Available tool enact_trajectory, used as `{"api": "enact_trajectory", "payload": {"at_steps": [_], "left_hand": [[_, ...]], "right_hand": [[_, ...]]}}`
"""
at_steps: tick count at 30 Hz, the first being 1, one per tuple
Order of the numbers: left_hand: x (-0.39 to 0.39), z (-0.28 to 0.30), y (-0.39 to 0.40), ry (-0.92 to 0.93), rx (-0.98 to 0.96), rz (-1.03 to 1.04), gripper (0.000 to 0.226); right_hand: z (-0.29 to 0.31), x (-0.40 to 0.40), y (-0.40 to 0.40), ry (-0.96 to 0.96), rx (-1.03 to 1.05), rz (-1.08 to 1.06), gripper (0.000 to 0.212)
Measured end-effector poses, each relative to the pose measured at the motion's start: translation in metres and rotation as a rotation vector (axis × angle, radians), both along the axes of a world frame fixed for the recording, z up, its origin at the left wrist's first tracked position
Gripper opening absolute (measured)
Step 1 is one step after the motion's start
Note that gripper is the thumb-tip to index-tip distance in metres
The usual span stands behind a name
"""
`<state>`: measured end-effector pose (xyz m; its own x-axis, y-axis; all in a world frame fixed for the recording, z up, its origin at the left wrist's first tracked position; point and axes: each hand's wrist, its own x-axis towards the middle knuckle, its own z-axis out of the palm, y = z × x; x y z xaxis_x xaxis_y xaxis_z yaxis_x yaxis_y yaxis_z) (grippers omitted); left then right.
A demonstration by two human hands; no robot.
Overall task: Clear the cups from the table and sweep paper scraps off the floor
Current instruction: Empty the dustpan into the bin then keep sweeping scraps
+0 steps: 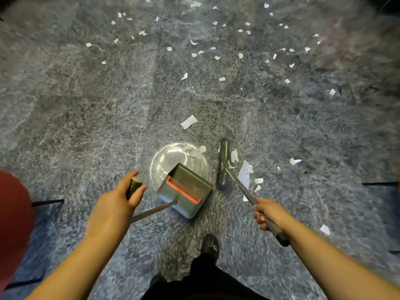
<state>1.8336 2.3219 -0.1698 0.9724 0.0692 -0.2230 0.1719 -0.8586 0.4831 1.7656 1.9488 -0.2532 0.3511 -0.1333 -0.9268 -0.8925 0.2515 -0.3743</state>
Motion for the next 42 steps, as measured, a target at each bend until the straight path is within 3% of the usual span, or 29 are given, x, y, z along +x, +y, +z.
{"api": "enact_trajectory", "payload": {"at_steps": [8,15,23,29,33,42], "left_hand": [[0.037,0.021,-0.006,0.022,-0.039,-0.056,0.045],[0.100,0.009,0.013,0.078,-0.089,-0.171,0.046],[0.145,-0.012,0.035,0.105,-0.017,-0.272,0.048],[0.170,-0.011,0.025,0.140,-0.044,-0.311,0.046],[0.189,-0.013,0.005,0.120,-0.004,-0.385,0.045],[0.217,-0.021,-0.030,0.119,0.020,-0.472,0.048]], "right_hand": [[0.009,0.076,0.040,-0.087,0.081,0.014,0.057],[-0.009,0.151,0.098,-0.089,0.175,-0.009,0.049],[-0.040,0.214,0.121,-0.011,0.237,-0.089,0.045],[-0.047,0.189,0.085,0.054,0.191,-0.221,0.041],[-0.047,0.146,0.054,0.102,0.161,-0.315,0.020],[-0.013,0.098,0.013,0.081,0.145,-0.505,0.020]]}}
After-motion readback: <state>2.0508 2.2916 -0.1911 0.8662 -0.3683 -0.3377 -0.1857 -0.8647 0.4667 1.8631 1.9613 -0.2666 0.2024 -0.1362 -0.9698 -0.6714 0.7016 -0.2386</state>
